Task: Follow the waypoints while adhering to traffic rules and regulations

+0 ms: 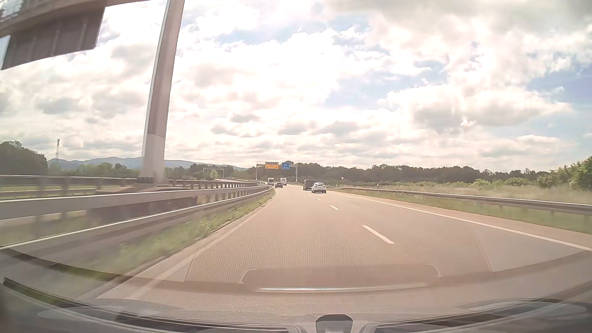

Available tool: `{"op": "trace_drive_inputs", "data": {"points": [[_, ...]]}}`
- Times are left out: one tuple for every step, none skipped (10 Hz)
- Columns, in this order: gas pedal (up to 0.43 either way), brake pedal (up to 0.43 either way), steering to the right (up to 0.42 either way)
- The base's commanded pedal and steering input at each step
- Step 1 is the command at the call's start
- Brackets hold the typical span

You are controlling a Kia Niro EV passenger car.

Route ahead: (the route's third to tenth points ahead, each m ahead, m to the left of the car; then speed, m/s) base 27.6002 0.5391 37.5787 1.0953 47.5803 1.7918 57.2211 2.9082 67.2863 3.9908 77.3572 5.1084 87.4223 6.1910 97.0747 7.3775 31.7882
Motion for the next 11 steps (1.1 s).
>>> {"op": "trace_drive_inputs", "data": {"points": [[0.197, 0.0, -0.011], [0.197, 0.0, -0.011], [0.197, 0.0, -0.011], [0.197, 0.0, -0.011], [0.197, 0.0, -0.011], [0.197, 0.0, -0.011], [0.197, 0.0, -0.011], [0.197, 0.0, -0.011], [0.197, 0.0, -0.012], [0.197, 0.0, -0.011], [0.209, 0.0, -0.011]]}}
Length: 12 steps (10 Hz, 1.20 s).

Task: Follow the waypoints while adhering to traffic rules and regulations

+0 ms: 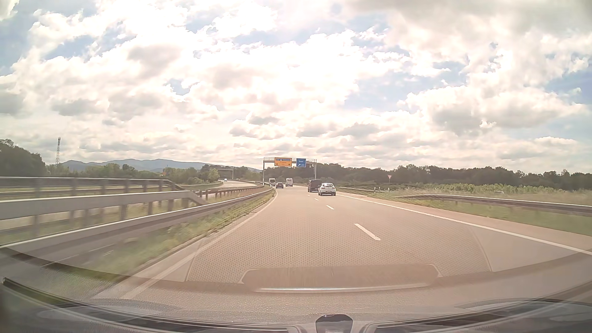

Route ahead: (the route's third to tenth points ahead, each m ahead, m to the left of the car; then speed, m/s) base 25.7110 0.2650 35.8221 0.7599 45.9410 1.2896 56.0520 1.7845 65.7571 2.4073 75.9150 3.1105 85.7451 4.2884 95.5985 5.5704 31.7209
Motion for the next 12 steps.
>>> {"op": "trace_drive_inputs", "data": {"points": [[0.209, 0.0, -0.011], [0.209, 0.0, -0.011], [0.209, 0.0, -0.011], [0.209, 0.0, -0.011], [0.209, 0.0, -0.011], [0.209, 0.0, -0.011], [0.209, 0.0, -0.012], [0.209, 0.0, -0.011], [0.209, 0.0, -0.011], [0.209, 0.0, -0.011], [0.209, 0.0, -0.011], [0.209, 0.0, -0.011]]}}
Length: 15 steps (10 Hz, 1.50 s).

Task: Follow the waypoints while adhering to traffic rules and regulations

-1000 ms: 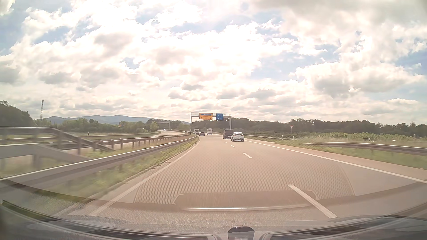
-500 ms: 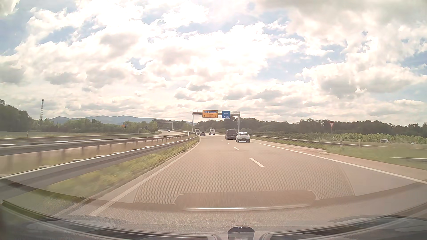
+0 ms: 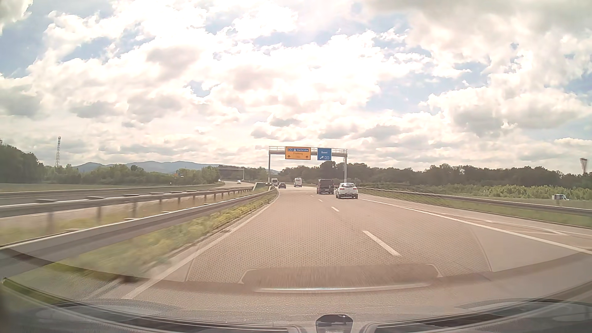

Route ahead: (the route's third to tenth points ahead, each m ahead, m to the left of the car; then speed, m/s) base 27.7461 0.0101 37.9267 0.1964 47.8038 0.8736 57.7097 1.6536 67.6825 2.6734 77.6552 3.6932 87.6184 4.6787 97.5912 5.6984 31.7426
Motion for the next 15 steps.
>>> {"op": "trace_drive_inputs", "data": {"points": [[0.209, 0.0, -0.011], [0.22, 0.0, -0.011], [0.22, 0.0, -0.011], [0.22, 0.0, -0.011], [0.228, 0.0, -0.011], [0.228, 0.0, -0.011], [0.228, 0.0, -0.01], [0.228, 0.0, -0.01], [0.228, 0.0, -0.01], [0.228, 0.0, -0.01], [0.248, 0.0, -0.01], [0.248, 0.0, -0.01], [0.248, 0.0, -0.009], [0.248, 0.0, -0.01], [0.248, 0.0, -0.01]]}}
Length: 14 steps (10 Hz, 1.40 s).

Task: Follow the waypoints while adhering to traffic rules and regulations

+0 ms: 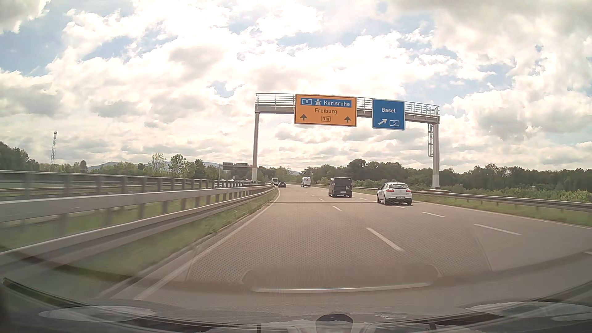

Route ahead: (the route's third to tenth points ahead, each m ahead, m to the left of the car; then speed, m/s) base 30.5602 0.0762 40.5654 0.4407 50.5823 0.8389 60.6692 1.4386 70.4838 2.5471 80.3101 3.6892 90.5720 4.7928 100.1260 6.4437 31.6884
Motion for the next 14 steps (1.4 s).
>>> {"op": "trace_drive_inputs", "data": {"points": [[0.248, 0.0, -0.009], [0.248, 0.0, -0.01], [0.248, 0.0, -0.009], [0.248, 0.0, -0.009], [0.248, 0.0, -0.01], [0.248, 0.0, -0.01], [0.248, 0.0, -0.01], [0.248, 0.0, -0.01], [0.248, 0.0, -0.009], [0.248, 0.0, -0.009], [0.248, 0.0, -0.01], [0.248, 0.0, -0.009], [0.248, 0.0, -0.01], [0.248, 0.0, -0.01]]}}
